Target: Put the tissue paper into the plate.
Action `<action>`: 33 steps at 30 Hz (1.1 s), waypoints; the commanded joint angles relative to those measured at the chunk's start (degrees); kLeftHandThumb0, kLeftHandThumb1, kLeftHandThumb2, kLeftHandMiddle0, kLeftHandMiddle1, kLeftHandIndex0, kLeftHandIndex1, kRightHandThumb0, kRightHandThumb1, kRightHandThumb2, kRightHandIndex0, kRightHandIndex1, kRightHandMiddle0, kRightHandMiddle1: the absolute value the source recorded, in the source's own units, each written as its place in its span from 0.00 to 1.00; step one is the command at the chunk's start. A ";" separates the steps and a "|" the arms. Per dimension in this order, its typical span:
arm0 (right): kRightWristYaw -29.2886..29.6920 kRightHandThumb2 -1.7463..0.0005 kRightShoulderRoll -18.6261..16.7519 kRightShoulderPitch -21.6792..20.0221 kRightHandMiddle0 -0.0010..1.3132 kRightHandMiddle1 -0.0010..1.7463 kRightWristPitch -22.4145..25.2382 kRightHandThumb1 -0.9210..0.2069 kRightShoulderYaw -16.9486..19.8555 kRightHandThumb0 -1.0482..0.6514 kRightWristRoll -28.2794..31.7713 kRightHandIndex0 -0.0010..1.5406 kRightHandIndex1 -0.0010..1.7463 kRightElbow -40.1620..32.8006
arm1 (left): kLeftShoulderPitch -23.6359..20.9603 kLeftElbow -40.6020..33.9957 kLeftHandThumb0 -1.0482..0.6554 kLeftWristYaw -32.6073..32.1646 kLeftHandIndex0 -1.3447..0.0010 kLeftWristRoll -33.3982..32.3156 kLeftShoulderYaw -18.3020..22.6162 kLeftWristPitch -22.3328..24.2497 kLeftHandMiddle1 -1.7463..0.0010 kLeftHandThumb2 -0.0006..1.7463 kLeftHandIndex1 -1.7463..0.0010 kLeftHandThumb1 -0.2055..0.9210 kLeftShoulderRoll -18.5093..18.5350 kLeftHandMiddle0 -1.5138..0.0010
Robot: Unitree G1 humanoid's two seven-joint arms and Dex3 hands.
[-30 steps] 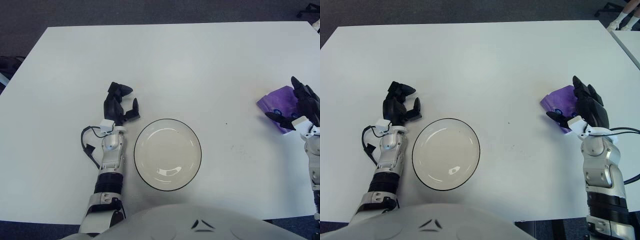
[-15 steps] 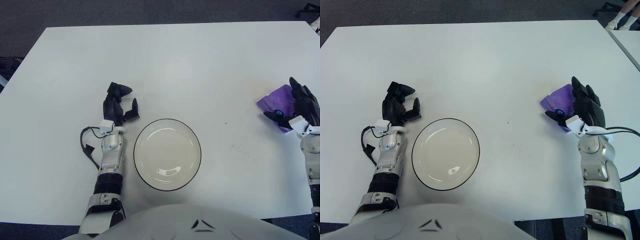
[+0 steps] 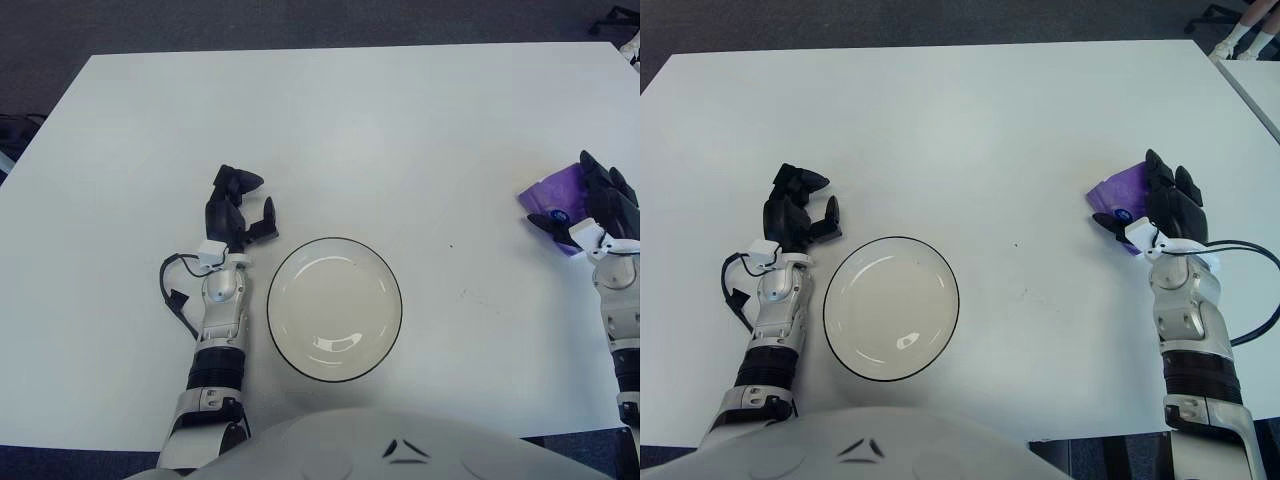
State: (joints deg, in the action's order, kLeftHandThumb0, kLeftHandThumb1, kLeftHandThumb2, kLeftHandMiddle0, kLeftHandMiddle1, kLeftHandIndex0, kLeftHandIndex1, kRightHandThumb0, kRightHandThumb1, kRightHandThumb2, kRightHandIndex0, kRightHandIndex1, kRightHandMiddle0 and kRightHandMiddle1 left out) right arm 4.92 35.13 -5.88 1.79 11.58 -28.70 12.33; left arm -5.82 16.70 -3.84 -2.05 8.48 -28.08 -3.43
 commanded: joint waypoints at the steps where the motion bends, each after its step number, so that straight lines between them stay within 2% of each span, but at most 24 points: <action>1: -0.68 0.68 -0.67 2.58 0.00 0.00 2.04 0.32 -2.13 0.03 -0.39 0.00 0.00 3.22 | 10.13 6.60 0.61 -0.29 0.62 -0.22 0.61 2.70 0.14 0.76 0.00 0.40 -0.49 0.53; 10: 2.10 0.60 -1.28 1.60 0.00 0.00 1.19 0.36 -3.87 0.04 -0.14 0.00 0.00 7.11 | 10.20 6.40 0.61 -0.65 0.63 0.13 0.62 3.60 0.12 0.77 0.00 0.40 -0.47 0.53; 16: 5.70 0.51 -1.27 -0.08 0.00 0.00 -1.96 0.39 -5.68 0.05 -0.30 0.00 0.00 13.59 | 10.24 6.42 0.61 -0.79 0.62 0.37 0.65 3.30 0.11 0.77 0.00 0.40 -0.49 0.55; 21: 7.74 0.47 -1.27 0.17 0.00 0.15 -4.62 0.39 -6.56 0.05 0.15 0.01 0.01 16.34 | 10.30 6.40 0.61 -1.05 0.61 0.57 0.70 2.97 0.12 0.77 0.00 0.40 -0.61 0.55; 24: 7.85 0.48 -1.21 -0.06 0.00 0.36 -7.37 0.40 -6.67 0.06 1.59 0.00 0.21 20.08 | 10.31 6.47 0.61 -1.29 0.61 0.75 0.72 2.84 0.12 0.77 0.00 0.40 -0.63 0.55; 29: 7.87 0.42 -0.99 -3.02 0.00 0.58 -11.50 0.52 -7.30 0.14 2.84 0.00 0.46 29.31 | 10.26 6.64 0.61 -1.41 0.62 0.79 0.78 2.72 0.11 0.77 0.00 0.40 -0.63 0.55; 31: 5.46 0.41 -1.12 -3.62 0.00 0.65 -9.07 0.54 -8.33 0.15 2.46 0.00 0.55 26.53 | 10.27 6.63 0.61 -1.46 0.62 0.77 0.82 2.67 0.11 0.77 0.00 0.40 -0.69 0.55; 33: 2.71 0.38 -1.11 -2.46 0.00 0.81 -6.01 0.57 -9.01 0.16 2.41 0.00 0.73 20.84 | 10.34 6.55 0.61 -1.49 0.62 0.74 0.83 2.69 0.11 0.77 0.00 0.40 -0.76 0.55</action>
State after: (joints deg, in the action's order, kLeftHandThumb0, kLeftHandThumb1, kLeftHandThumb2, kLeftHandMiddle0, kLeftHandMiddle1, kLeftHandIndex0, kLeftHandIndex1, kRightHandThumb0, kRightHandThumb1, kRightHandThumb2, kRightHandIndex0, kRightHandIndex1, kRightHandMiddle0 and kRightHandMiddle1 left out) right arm 15.12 37.32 -13.16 -9.70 6.61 -27.35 32.31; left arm -5.16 16.20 -4.19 -1.55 8.62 -27.70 -3.54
